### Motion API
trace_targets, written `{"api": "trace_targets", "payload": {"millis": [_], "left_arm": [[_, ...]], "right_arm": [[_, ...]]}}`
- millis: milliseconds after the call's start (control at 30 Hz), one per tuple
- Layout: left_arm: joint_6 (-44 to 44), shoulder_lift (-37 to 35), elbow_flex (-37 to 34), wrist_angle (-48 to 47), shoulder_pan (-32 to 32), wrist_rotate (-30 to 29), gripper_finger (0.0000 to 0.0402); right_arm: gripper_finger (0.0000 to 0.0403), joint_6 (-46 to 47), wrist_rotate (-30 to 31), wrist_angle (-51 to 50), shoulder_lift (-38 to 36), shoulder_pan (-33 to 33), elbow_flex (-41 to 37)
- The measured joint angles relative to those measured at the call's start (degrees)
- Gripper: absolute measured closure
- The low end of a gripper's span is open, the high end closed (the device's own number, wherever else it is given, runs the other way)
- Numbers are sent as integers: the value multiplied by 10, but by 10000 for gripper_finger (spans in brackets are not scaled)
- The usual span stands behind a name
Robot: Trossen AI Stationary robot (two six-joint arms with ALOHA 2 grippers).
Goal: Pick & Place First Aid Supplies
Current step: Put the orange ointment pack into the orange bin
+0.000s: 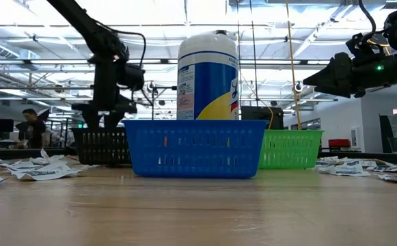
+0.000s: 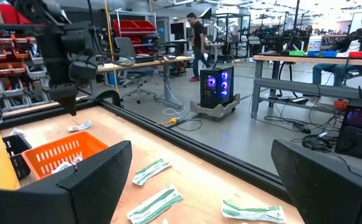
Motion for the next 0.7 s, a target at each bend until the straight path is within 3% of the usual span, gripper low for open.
{"api": "trace_targets", "payload": {"millis": [500, 700], "left_arm": [[22, 0, -100, 139, -9, 5, 188], [37, 0, -115, 153, -9, 5, 188]], "right_arm": [[23, 0, 0, 0, 0, 0, 0], [23, 0, 0, 0, 0, 0, 0]]}}
